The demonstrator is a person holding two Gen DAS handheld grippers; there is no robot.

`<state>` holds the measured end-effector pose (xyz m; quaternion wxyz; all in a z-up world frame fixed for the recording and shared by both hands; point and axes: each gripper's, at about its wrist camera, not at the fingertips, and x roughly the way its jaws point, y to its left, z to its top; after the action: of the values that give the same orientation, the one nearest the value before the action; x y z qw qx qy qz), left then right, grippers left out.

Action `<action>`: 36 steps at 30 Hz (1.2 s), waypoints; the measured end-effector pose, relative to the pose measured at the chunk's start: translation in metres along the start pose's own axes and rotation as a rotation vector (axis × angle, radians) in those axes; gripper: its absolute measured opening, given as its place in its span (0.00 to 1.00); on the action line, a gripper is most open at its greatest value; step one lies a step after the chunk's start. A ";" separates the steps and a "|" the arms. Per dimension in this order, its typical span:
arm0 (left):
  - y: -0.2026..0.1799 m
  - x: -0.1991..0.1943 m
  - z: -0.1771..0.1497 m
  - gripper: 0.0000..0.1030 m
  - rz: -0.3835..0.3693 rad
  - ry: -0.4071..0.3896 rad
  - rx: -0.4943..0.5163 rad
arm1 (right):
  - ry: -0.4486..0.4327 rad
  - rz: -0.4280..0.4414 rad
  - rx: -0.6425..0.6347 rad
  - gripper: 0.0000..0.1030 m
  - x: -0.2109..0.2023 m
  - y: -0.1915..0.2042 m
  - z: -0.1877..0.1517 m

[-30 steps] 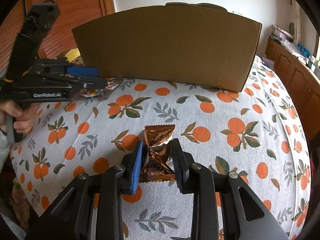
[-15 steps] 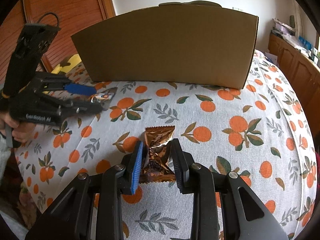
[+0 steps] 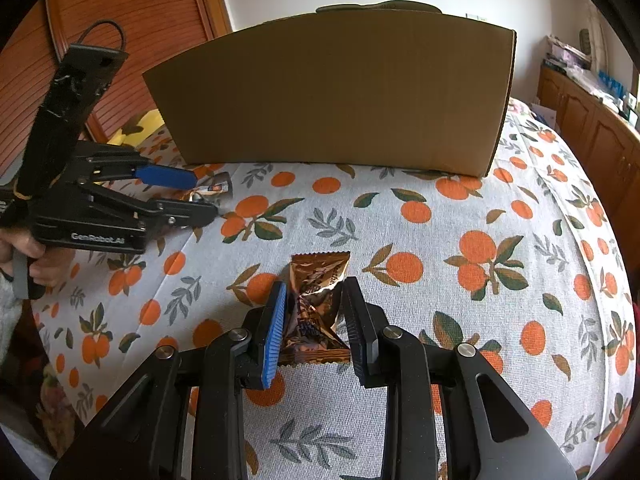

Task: Organize snacks
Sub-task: 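Grasp the copper wrapper with the right tool while the left tool grasps the silver pouch, then lift both held snacks and carry them over the cardboard box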

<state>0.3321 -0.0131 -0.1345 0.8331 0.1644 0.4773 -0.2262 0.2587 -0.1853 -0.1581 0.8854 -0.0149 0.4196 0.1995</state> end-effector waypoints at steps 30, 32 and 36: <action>0.001 -0.019 -0.030 0.35 0.072 -0.068 -0.160 | 0.000 0.006 0.001 0.26 -0.001 0.000 0.000; 0.001 -0.024 -0.035 0.35 0.071 -0.078 -0.174 | 0.000 0.004 -0.001 0.26 -0.001 0.000 -0.001; 0.004 -0.032 -0.043 0.35 0.053 -0.092 -0.214 | 0.000 -0.013 -0.003 0.22 -0.001 0.002 -0.001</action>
<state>0.2890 0.0186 -0.1273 0.8726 0.0765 0.4555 -0.1590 0.2566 -0.1837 -0.1581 0.8867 -0.0189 0.4191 0.1942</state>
